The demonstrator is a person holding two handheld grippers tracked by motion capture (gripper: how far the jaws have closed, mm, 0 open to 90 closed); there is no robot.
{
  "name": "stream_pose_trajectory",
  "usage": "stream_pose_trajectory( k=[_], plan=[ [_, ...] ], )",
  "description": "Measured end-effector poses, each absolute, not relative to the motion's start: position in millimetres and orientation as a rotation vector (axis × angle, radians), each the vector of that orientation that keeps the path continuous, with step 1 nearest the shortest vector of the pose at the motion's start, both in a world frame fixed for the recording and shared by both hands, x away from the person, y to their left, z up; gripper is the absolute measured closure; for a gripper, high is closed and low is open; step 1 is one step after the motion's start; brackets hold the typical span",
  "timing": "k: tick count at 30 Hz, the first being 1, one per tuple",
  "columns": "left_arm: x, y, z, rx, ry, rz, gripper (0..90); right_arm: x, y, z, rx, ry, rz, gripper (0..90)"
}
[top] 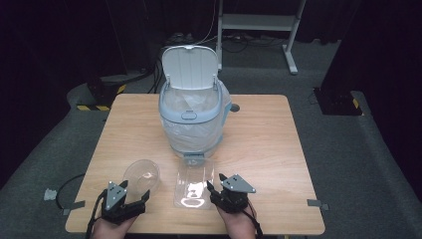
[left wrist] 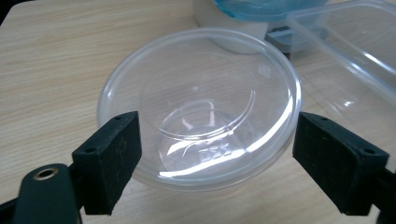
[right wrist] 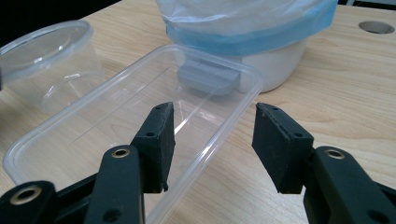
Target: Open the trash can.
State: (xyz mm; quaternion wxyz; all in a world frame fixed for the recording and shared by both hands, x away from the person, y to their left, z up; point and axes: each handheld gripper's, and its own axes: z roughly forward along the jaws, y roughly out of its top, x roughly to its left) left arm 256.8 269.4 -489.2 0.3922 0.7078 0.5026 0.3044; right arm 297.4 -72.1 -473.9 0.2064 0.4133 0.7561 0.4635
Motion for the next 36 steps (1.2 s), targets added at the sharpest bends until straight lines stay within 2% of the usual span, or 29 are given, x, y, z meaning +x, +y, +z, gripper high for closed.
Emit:
stream_pose_trajectory(
  k=[10, 15, 20, 25, 30, 36],
  plan=[
    [292.2, 275.9, -487.2, 1.792, 1.245, 0.799, 18.5, 303.3, -75.0, -478.2, 1.181, 2.102, 1.281, 48.6],
    [286.5, 272.6, -474.2, 1.797, 1.224, 0.794, 20.1, 303.1, -74.1, -479.5, 1.178, 2.109, 1.280, 48.8],
    [272.5, 262.5, -461.4, 1.773, 1.202, 0.742, 22.8, 300.8, -69.2, -479.7, 1.167, 2.123, 1.287, 47.5],
    [264.8, 234.5, -456.4, 1.796, 1.123, 0.658, 24.3, 299.1, -64.2, -480.8, 1.145, 2.141, 1.286, 45.8],
    [272.8, 200.5, -468.2, 1.842, 1.065, 0.514, 26.8, 299.8, -62.4, -483.3, 1.146, 2.157, 1.277, 44.7],
    [285.6, 184.5, -483.0, 1.866, 1.072, 0.463, 28.7, 302.3, -62.7, -485.3, 1.164, 2.159, 1.276, 44.5]
  ],
)
